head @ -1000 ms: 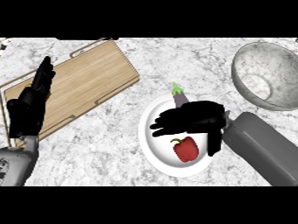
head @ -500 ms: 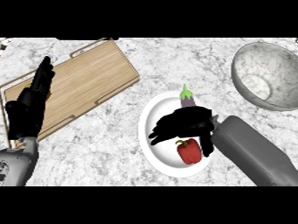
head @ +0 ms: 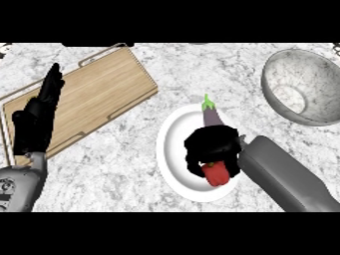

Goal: Pick the bell pepper from the plate and place it in the bowl

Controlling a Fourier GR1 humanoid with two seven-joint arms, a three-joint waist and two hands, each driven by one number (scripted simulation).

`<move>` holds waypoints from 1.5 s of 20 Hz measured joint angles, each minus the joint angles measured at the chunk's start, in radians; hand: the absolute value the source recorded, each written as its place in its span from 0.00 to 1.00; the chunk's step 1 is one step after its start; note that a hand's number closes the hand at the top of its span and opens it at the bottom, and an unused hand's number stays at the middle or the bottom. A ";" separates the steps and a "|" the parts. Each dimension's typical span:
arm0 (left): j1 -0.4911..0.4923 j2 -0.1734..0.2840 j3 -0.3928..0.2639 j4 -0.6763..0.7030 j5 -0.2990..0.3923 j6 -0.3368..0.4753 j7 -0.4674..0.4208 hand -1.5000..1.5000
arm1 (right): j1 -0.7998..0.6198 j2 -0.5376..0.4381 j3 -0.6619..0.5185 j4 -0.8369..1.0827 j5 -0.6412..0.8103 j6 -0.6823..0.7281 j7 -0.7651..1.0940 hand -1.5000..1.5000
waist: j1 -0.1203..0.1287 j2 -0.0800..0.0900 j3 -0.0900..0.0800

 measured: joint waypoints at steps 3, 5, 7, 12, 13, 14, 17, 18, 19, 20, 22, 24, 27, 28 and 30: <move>0.015 0.006 0.009 -0.024 0.004 -0.013 0.008 0.50 | 0.001 0.021 -0.030 0.018 -0.012 0.015 0.030 1.00 | 0.002 0.001 0.000; 0.024 0.007 0.011 -0.025 0.004 -0.013 0.003 0.50 | -0.003 0.059 -0.104 0.069 -0.041 0.039 0.168 1.00 | 0.001 0.002 -0.001; 0.027 0.012 0.016 -0.027 0.004 -0.013 0.004 0.50 | 0.005 0.082 -0.187 0.121 -0.071 0.039 0.311 1.00 | -0.013 0.003 -0.002; 0.032 0.019 0.027 -0.026 0.003 -0.009 0.004 0.50 | -0.004 0.145 -0.368 0.210 -0.123 -0.020 0.659 1.00 | -0.030 0.001 -0.004; 0.031 0.019 0.026 -0.025 0.002 -0.009 0.004 0.50 | -0.013 0.167 -0.399 0.219 -0.128 -0.046 0.734 1.00 | -0.029 -0.001 -0.004; 0.031 0.019 0.027 -0.025 0.004 -0.010 0.005 0.50 | -0.028 0.192 -0.430 0.225 -0.133 -0.075 0.809 1.00 | -0.026 -0.002 -0.004; 0.030 0.014 0.017 -0.027 0.006 -0.018 0.004 0.50 | -0.084 0.256 -0.508 0.228 -0.145 -0.202 1.027 1.00 | -0.003 -0.002 0.000; 0.027 0.011 0.012 -0.027 0.005 -0.019 0.004 0.50 | -0.105 0.269 -0.529 0.223 -0.152 -0.253 1.091 1.00 | 0.005 -0.001 0.002; 0.022 0.010 0.010 -0.027 0.006 -0.021 0.006 0.50 | -0.132 0.279 -0.547 0.215 -0.153 -0.306 1.155 1.00 | 0.014 -0.001 0.003; 0.019 0.004 0.003 -0.025 0.003 -0.021 0.006 0.50 | -0.161 0.287 -0.559 0.207 -0.151 -0.361 1.216 1.00 | 0.022 0.000 0.003; 0.008 -0.004 -0.008 -0.020 0.000 -0.023 0.008 0.50 | -0.220 0.298 -0.572 0.193 -0.140 -0.471 1.337 1.00 | 0.035 0.001 0.004; 0.004 -0.008 -0.014 -0.012 -0.003 -0.024 0.002 0.50 | -0.278 0.305 -0.571 0.187 -0.107 -0.579 1.462 1.00 | 0.044 0.002 0.004; 0.003 -0.008 -0.017 -0.011 -0.002 -0.031 -0.003 0.50 | -0.365 0.311 -0.546 0.207 -0.024 -0.709 1.666 1.00 | 0.052 0.002 0.003; 0.007 -0.005 -0.014 -0.010 0.001 -0.035 -0.006 0.50 | -0.391 0.312 -0.533 0.219 0.011 -0.735 1.731 1.00 | 0.051 0.002 0.003; -0.005 -0.007 -0.013 -0.009 0.000 -0.034 0.002 0.50 | -0.444 0.312 -0.509 0.245 0.072 -0.769 1.838 1.00 | 0.046 0.003 0.004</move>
